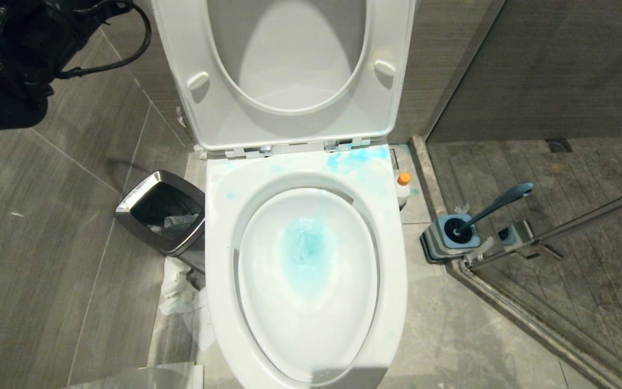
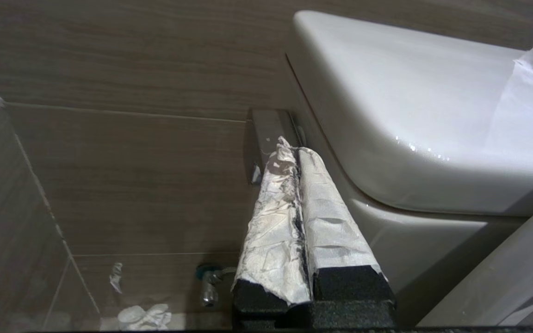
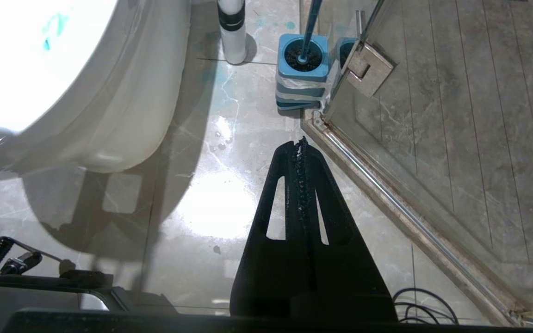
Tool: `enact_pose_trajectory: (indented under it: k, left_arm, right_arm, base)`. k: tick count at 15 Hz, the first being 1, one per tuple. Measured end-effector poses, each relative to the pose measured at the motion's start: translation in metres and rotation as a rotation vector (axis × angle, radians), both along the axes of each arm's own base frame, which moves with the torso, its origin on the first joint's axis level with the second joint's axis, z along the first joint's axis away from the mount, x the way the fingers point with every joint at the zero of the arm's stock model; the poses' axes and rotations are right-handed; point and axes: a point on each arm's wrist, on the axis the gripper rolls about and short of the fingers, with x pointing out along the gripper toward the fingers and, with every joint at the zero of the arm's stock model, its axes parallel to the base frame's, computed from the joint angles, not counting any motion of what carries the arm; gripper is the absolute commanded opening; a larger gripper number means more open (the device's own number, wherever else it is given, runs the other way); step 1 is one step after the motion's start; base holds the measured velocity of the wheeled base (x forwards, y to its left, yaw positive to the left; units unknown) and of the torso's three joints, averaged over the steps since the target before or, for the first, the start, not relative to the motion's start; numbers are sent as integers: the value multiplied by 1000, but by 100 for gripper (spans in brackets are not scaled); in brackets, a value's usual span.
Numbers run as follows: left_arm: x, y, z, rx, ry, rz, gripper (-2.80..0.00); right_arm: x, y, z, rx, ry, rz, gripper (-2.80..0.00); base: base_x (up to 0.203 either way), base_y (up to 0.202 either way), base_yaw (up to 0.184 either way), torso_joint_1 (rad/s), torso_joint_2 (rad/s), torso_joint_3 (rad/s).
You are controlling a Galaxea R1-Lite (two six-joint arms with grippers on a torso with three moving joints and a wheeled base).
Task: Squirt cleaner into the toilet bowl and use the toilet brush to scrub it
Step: Flush the toilet
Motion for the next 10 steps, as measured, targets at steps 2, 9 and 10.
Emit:
enact_pose_trajectory:
  k: [2, 9, 10]
  left_arm:
    - [5, 0, -5, -23, 17, -18, -280]
    - [21, -11, -29, -5, 228, -62, -280]
    - [23, -16, -33, -5, 262, -74, -280]
  right_arm:
    - [0, 0, 0, 0, 0, 0, -280]
    - [0, 0, 0, 0, 0, 0, -280]
    - [0, 0, 0, 0, 0, -1, -280]
  base:
    - [0, 0, 0, 0, 0, 0]
    - [0, 0, 0, 0, 0, 0]
    - [0, 0, 0, 0, 0, 0]
